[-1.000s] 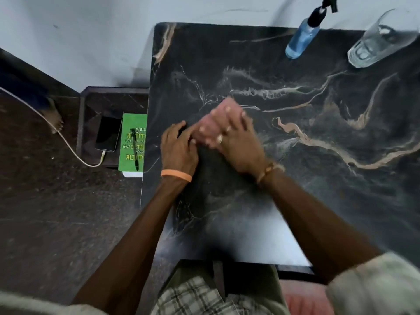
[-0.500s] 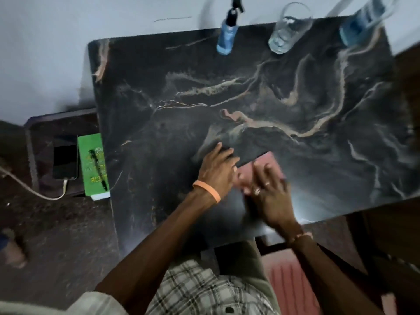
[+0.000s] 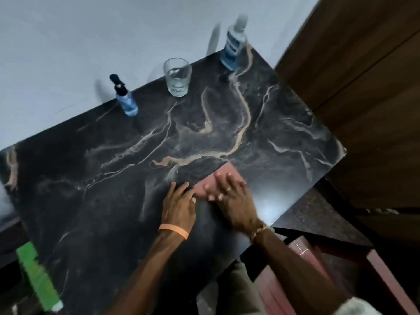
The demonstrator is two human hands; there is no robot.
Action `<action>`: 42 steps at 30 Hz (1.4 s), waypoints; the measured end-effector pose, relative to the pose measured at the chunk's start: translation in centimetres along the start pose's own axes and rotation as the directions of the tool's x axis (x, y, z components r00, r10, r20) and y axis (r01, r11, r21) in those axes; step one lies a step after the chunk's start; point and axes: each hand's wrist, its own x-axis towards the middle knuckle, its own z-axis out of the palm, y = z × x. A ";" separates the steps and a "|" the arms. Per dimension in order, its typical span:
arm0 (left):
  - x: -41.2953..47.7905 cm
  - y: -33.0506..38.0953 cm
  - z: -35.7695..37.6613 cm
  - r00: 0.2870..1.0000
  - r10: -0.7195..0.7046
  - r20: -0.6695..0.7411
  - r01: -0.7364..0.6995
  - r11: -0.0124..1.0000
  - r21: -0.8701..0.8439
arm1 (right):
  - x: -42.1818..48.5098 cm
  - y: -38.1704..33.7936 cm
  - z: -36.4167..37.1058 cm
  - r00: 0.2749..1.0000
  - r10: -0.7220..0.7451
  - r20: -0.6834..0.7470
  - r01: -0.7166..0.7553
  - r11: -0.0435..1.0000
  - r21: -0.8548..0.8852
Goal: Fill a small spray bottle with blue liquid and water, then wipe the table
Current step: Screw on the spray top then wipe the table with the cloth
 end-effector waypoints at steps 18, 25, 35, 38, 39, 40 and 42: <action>6.3 8.1 3.0 0.982 0.149 0.120 -0.156 0.986 0.058 | -0.8 11.7 0.0 0.807 0.590 -0.028 -0.583 0.803 0.124; 10.1 11.3 4.1 0.986 0.144 0.087 -0.145 0.989 0.011 | -3.5 3.6 1.9 0.941 0.338 -0.023 -0.322 0.913 0.250; 14.2 14.1 4.8 0.984 0.162 -0.076 -0.163 0.986 -0.014 | 3.0 18.4 -0.2 0.798 0.599 -0.059 -0.571 0.784 0.243; 14.5 14.9 5.6 0.978 0.168 -0.124 -0.172 0.985 -0.026 | -0.1 12.5 2.0 0.887 0.460 -0.036 -0.432 0.854 0.291; 14.6 15.0 5.8 0.978 0.160 -0.131 -0.166 0.985 -0.039 | -0.8 10.8 2.6 0.935 0.354 -0.035 -0.328 0.897 0.297; 14.7 15.1 6.0 0.978 0.157 -0.137 -0.165 0.985 -0.048 | -1.0 10.7 3.1 0.974 0.225 -0.030 -0.207 0.935 0.287; 14.8 14.8 6.1 0.975 0.171 -0.140 -0.179 0.983 -0.046 | 1.0 13.9 3.0 0.999 0.029 -0.026 -0.024 0.983 0.181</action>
